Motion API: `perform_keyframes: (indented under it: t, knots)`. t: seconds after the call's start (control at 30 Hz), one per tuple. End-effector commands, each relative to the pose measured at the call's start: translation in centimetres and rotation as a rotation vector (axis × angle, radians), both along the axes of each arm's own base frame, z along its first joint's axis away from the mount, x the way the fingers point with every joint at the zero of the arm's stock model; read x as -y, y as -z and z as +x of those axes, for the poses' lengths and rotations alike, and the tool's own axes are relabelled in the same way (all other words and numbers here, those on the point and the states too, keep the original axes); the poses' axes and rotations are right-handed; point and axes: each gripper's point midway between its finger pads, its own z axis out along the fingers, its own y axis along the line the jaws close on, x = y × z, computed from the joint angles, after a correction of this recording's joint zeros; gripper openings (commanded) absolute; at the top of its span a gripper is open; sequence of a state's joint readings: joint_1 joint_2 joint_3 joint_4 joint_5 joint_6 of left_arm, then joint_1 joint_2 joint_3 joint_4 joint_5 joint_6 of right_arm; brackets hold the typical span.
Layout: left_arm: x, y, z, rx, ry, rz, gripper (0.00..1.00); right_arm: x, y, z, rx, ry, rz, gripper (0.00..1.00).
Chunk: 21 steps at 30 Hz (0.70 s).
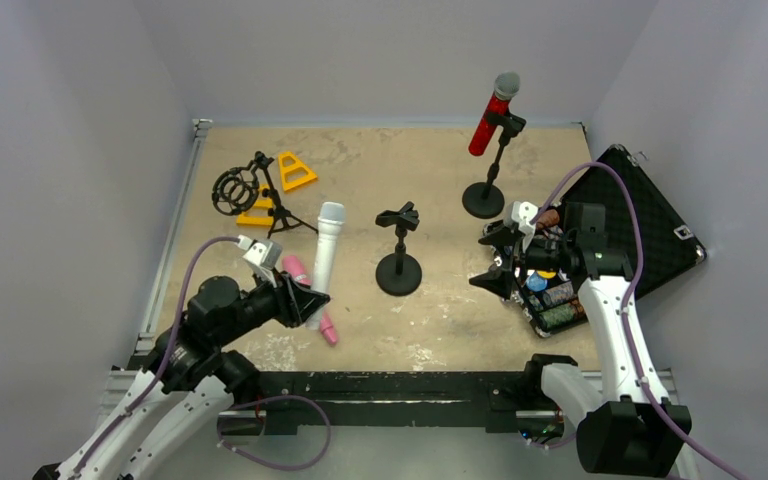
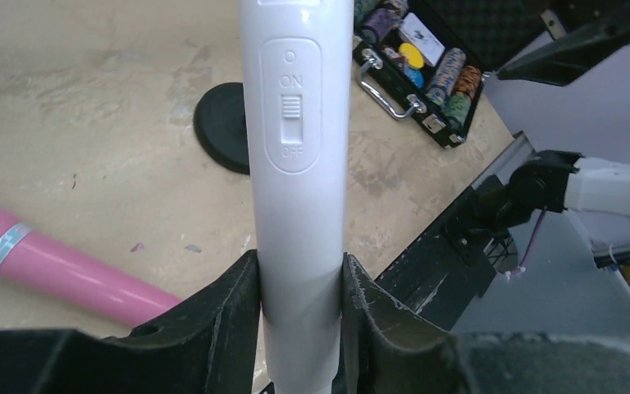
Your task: Attach the microphones to the stand
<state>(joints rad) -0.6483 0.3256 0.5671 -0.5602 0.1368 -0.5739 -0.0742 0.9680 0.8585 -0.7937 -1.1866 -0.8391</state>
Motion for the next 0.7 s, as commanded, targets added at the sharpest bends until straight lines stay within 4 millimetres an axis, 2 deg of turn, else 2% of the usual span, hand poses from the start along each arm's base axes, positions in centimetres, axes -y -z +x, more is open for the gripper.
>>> perform_keyframes:
  t: [0.0,0.23,0.43,0.67]
  knots:
    - [2.8,-5.7,-0.4,0.251,0.200,-0.091,0.00,-0.2,-2.0,-0.1,0.072,-0.026,0.019,0.99]
    - [4.7,-9.3,-0.7,0.372,0.307,-0.156,0.00,-0.4,-3.0,-0.4,0.086,-0.041,0.027,0.99]
    - [6.2,-11.1,-0.6,0.422,0.388,-0.184,0.00,-0.4,-4.7,-1.1,0.103,-0.072,0.006,0.99]
    - [8.0,-12.9,-0.2,0.470,0.460,-0.212,0.00,-1.4,-9.1,-1.9,0.121,-0.161,0.051,0.99]
